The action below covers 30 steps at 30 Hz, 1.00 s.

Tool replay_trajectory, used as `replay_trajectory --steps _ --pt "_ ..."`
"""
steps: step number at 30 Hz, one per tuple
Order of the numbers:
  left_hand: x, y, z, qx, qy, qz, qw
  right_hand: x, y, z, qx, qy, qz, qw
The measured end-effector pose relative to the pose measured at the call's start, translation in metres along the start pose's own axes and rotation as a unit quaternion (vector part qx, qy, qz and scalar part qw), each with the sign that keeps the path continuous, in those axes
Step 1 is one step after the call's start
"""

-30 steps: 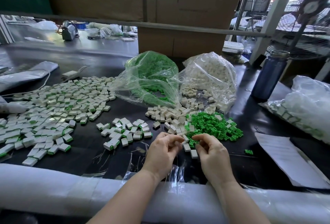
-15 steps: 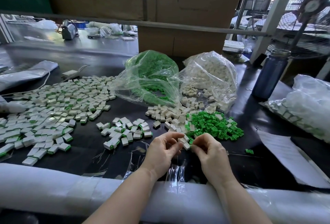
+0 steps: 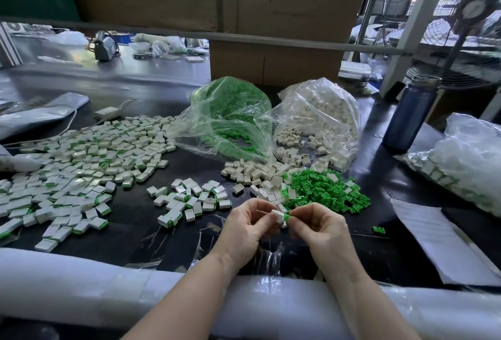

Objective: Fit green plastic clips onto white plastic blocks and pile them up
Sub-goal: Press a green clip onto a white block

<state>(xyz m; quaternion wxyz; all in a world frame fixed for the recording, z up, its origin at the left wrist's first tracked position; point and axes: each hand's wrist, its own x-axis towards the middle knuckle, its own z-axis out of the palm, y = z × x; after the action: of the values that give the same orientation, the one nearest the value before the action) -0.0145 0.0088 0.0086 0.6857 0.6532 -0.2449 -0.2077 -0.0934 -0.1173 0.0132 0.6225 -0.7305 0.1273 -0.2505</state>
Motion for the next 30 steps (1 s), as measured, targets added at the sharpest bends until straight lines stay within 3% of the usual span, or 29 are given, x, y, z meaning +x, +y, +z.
replay_trajectory --steps 9,30 --pt "-0.0004 -0.0012 0.0014 0.025 -0.021 -0.004 0.999 -0.0007 0.0016 -0.0001 -0.046 -0.009 -0.014 0.999" --pt "-0.0009 -0.0019 0.0029 0.115 -0.015 0.022 0.993 0.0002 0.0032 -0.0012 -0.021 -0.026 0.028 0.999"
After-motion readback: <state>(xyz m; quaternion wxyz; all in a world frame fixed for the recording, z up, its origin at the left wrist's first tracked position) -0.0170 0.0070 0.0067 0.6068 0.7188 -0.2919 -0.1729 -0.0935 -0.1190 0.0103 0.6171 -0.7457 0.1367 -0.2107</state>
